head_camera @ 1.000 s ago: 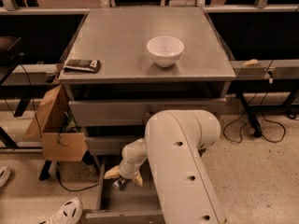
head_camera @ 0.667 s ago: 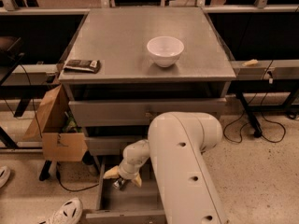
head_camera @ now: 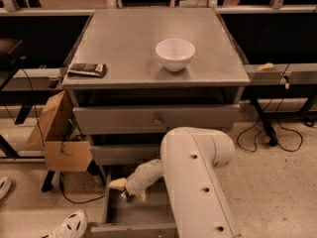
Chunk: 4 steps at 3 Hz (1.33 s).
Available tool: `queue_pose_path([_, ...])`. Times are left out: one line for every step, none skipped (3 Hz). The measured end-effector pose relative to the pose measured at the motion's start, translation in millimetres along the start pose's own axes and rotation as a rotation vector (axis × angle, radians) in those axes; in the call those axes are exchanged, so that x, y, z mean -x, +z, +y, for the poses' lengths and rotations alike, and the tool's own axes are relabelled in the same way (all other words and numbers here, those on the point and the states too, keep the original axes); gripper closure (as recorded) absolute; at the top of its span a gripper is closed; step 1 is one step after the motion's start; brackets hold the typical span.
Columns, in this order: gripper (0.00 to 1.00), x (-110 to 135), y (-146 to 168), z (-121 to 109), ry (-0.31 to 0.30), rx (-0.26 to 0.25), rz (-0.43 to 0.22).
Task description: Pick redbull can from bottom drawer and place on counter
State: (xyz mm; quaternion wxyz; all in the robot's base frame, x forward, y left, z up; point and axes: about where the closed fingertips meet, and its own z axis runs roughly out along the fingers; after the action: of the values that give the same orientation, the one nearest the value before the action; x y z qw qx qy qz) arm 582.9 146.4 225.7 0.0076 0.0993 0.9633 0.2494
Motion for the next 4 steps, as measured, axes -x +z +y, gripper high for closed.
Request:
queue_pose_path([0.00,12.4,-0.3,16.5,-0.001,0.059,-0.051])
queue_pose_path([0.00,12.4,-0.3,16.5,-0.001,0.059,-0.051])
queue_pose_path([0.00,11.1,2.5,20.5,0.003,0.086,-0.056])
queue_pose_path([0.00,17.8,16.8,32.2,0.026,0.130,-0.082])
